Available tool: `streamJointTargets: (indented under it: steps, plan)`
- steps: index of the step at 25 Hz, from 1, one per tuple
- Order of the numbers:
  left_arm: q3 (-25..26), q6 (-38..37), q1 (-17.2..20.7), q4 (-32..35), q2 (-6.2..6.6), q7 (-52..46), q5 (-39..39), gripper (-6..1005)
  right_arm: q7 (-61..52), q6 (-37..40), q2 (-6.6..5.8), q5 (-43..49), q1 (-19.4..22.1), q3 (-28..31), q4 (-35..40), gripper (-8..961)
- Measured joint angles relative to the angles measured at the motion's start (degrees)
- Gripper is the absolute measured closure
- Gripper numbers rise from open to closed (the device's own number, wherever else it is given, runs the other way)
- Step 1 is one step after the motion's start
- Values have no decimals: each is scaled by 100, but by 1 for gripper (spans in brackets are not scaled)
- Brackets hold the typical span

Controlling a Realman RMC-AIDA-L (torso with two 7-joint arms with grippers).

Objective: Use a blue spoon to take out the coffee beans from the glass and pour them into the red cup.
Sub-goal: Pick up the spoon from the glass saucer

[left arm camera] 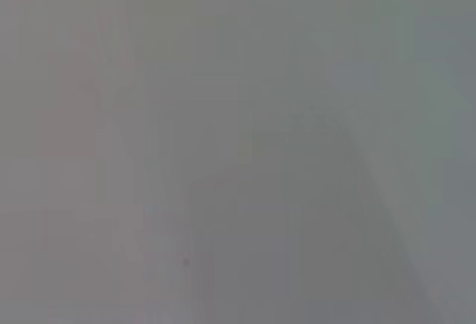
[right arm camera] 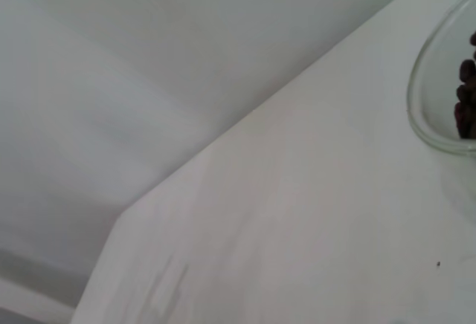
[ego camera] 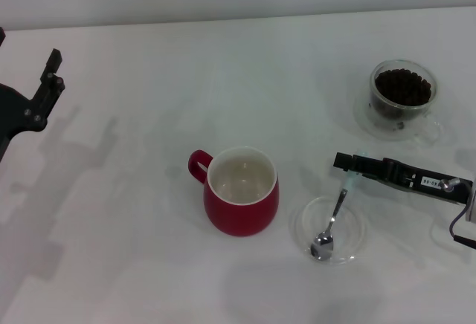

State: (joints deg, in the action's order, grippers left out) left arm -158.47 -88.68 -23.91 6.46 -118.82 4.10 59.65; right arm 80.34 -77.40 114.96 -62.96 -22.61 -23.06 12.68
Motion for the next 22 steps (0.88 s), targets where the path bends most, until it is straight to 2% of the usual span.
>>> streamJointTargets:
  steps: [22]
  plan:
    - [0,-10,-8,-11,25,11,13,287,-28,257,3,-97,-45,-47,-63,558]
